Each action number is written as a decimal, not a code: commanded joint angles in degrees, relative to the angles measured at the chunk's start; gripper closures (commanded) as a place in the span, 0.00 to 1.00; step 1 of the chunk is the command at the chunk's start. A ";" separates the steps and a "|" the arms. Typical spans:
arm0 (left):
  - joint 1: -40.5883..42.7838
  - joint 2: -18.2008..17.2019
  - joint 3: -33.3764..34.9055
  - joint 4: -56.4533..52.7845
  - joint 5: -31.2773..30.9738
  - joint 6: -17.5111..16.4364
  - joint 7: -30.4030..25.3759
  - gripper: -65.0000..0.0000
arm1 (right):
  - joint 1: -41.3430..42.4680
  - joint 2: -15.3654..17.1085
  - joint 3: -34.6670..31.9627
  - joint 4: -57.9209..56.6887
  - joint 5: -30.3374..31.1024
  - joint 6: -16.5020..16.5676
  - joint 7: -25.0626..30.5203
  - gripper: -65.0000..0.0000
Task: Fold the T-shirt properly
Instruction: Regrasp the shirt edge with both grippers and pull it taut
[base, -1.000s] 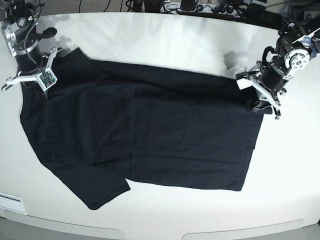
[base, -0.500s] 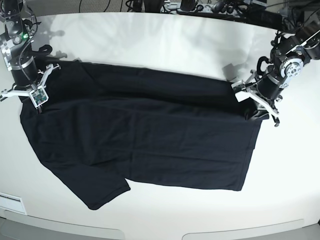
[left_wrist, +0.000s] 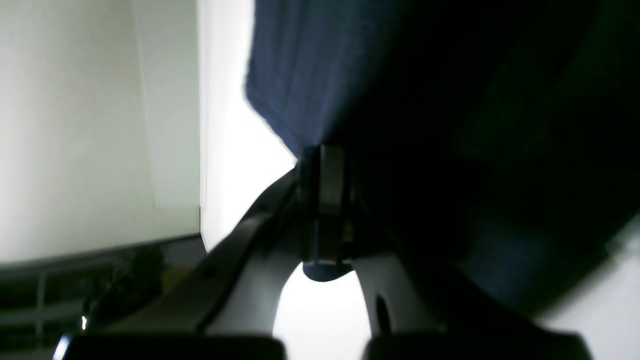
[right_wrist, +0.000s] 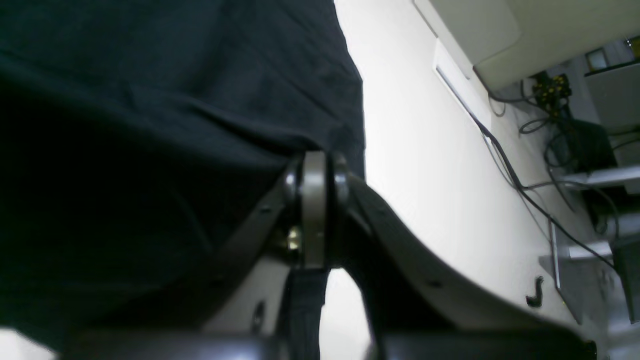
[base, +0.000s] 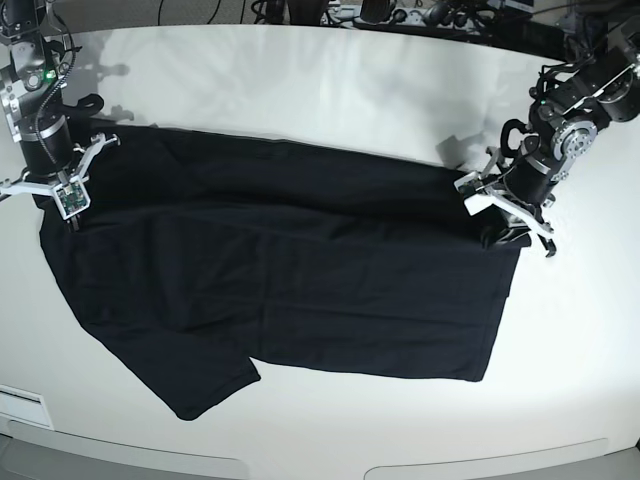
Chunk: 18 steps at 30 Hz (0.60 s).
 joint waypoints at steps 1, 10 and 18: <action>-0.90 -0.92 -0.57 0.37 0.79 3.89 -0.24 0.84 | 0.28 0.98 0.55 0.81 -0.76 -2.05 1.18 0.64; 1.86 0.11 -0.55 0.37 -12.37 5.88 2.12 1.00 | -0.20 0.79 0.50 0.83 9.81 3.63 -4.04 1.00; -2.89 3.34 -0.55 -2.03 -15.39 -1.86 -0.24 1.00 | 0.94 0.50 0.37 -0.35 13.79 8.55 -2.51 1.00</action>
